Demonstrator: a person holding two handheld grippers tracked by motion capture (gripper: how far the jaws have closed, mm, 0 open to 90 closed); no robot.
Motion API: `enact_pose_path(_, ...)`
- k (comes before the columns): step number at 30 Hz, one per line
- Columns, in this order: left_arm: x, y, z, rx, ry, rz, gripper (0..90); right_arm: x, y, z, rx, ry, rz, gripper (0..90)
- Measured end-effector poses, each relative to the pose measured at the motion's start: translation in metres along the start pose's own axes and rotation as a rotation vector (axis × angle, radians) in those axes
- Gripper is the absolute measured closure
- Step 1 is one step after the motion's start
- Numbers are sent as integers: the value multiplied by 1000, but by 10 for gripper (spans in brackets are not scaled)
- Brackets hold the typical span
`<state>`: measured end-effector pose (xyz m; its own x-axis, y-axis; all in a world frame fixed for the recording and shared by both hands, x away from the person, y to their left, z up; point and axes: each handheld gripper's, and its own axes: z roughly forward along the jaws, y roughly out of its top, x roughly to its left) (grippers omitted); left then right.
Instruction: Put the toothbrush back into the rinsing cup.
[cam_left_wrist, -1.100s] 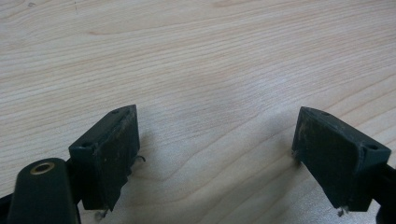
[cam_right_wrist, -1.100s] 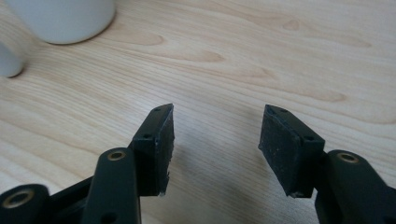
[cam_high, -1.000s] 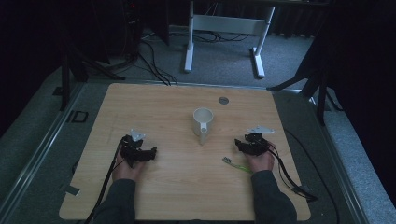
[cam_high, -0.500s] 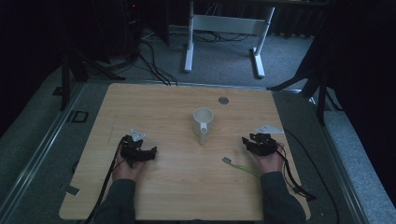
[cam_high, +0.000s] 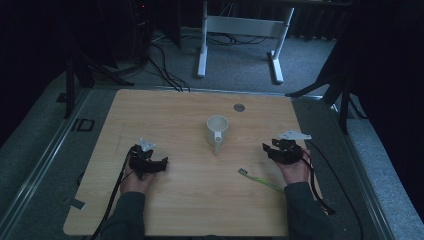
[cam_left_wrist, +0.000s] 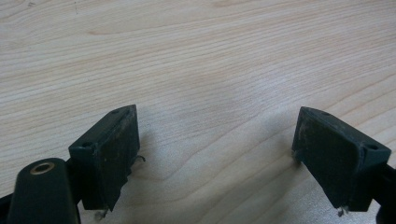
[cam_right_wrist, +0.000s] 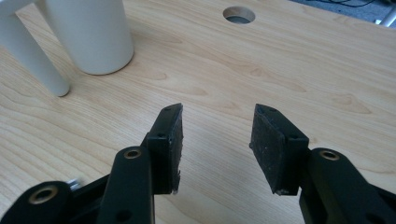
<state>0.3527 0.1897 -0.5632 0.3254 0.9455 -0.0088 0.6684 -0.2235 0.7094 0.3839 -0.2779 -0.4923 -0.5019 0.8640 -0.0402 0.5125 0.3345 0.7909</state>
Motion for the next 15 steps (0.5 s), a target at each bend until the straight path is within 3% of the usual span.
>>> enact_pose_path(9,0,0,0,0,0,-1,152,3,7,-10,14,19,-41,532)
enact_pose_path(15,0,0,0,0,0,0,152,2,11,-16,7,43,-29,532)
